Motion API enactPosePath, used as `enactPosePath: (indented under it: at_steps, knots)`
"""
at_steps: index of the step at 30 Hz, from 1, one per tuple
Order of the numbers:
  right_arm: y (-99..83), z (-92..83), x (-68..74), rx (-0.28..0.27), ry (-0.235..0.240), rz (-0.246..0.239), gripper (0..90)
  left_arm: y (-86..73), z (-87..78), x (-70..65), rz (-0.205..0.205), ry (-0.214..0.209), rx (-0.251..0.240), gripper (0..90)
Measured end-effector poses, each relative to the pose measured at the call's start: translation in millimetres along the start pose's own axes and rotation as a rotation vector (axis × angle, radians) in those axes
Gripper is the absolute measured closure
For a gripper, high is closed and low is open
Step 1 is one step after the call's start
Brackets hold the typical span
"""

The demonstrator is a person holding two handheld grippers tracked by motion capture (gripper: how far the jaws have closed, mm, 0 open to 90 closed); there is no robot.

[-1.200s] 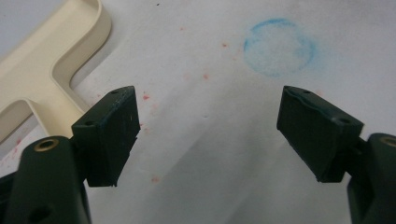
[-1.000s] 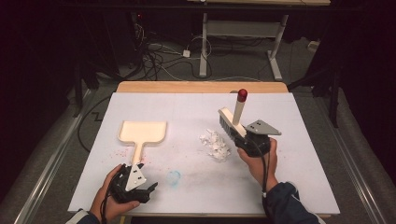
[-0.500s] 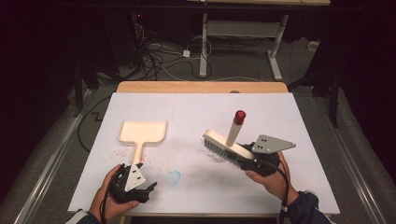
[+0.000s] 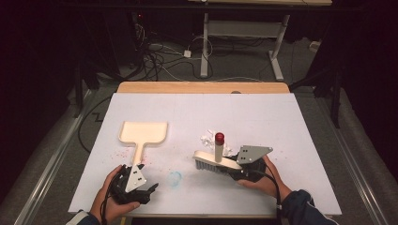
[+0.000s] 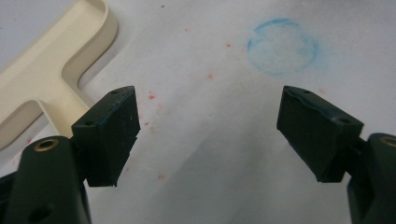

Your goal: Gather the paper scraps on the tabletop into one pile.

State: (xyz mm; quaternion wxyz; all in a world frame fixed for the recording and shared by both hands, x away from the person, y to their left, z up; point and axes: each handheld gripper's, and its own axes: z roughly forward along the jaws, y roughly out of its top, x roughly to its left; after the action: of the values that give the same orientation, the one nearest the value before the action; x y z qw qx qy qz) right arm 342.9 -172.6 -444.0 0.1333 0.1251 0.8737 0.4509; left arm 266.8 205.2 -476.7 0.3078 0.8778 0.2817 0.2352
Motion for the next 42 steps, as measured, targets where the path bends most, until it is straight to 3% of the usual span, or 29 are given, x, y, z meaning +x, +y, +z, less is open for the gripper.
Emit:
enactPosePath:
  at_steps: [3,10,19,26,27,30,36,40,42]
  knots:
    - [-1.5,4.2,-13.6,-0.002,-0.027,-0.014,67.5,1.3,1.8,-1.5,0.007,-0.01,0.0,20.8]
    - [-3.9,13.2,-40.5,-0.035,-0.056,0.019,67.6,2.5,3.7,-1.9,0.001,-0.018,-0.007,20.8]
    - [2.8,20.5,-47.5,-0.053,-0.09,0.047,67.6,1.1,4.2,0.2,0.003,-0.013,-0.008,20.8]
    - [16.3,1.8,-43.4,-0.106,-0.107,0.038,67.5,1.9,3.2,0.3,0.009,0.003,-0.003,20.8]
    - [19.7,-5.6,-45.7,-0.133,-0.112,0.062,67.4,1.8,3.0,0.8,0.007,0.002,-0.003,20.8]
    - [22.3,-12.3,-49.6,-0.158,-0.127,0.073,67.4,1.6,2.6,2.0,0.001,0.011,-0.007,20.8]
    - [21.8,-23.0,-72.9,-0.12,-0.278,0.118,67.5,0.9,-1.4,6.4,-0.015,0.031,-0.012,20.2]
    - [12.7,-14.1,-90.8,-0.072,-0.358,0.157,67.5,1.7,-0.3,5.2,-0.017,0.026,-0.015,20.2]
    - [8.4,-5.2,-97.4,-0.046,-0.369,0.155,67.4,2.3,0.5,4.8,-0.015,0.02,-0.014,20.2]
